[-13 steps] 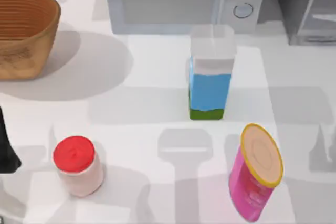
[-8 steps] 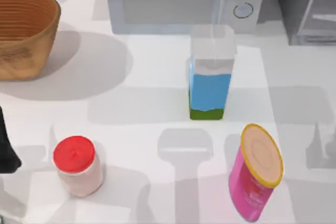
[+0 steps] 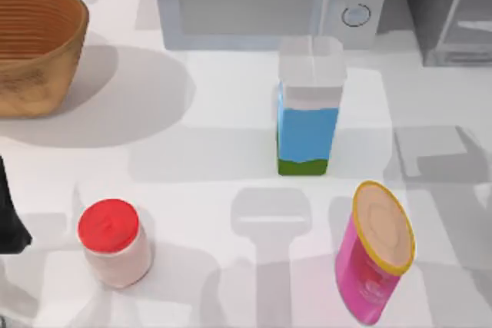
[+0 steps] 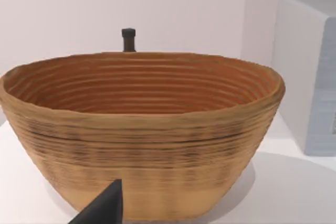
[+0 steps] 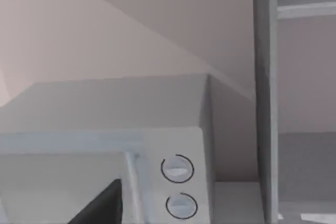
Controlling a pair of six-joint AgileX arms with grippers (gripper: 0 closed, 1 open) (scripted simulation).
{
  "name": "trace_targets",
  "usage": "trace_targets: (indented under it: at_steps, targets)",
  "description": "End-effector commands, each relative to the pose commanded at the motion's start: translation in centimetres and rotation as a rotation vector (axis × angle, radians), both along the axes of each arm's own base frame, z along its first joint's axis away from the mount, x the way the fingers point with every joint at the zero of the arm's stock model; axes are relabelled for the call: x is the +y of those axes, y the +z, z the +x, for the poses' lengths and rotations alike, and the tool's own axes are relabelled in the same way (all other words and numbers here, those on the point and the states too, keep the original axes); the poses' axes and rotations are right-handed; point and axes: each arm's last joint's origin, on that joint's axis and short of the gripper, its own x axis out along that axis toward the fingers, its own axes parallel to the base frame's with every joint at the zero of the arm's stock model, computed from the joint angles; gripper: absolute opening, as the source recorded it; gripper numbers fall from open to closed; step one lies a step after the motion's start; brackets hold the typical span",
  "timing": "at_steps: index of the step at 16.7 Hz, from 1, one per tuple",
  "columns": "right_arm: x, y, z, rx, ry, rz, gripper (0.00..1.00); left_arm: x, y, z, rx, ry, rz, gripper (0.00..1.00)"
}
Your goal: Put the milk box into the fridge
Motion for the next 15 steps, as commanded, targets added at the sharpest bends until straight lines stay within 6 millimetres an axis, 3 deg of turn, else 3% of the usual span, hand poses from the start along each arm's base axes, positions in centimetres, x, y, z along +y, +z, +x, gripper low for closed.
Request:
trace_targets:
  at_steps: [3,5,7,10,12,15]
  targets:
    - [5.2,1.8,3.3,0.054,0.038,0.033,1.0,0.0,0.0,0.0,0.0,0.0,0.0,1.0]
    - [9.4,1.2,5.6,0.112,0.046,0.034,1.0,0.0,0.0,0.0,0.0,0.0,0.0,1.0]
    - [13.6,-1.2,7.7,0.185,0.04,0.01,1.0,0.0,0.0,0.0,0.0,0.0,0.0,1.0]
    - [18.3,-6.7,9.7,0.293,0.008,-0.051,1.0,0.0,0.0,0.0,0.0,0.0,0.0,1.0]
    - [19.9,-10.2,10.5,0.347,-0.029,-0.082,1.0,0.0,0.0,0.0,0.0,0.0,0.0,1.0]
    - [20.2,-14.3,11.2,0.409,-0.096,-0.121,1.0,0.0,0.0,0.0,0.0,0.0,0.0,1.0]
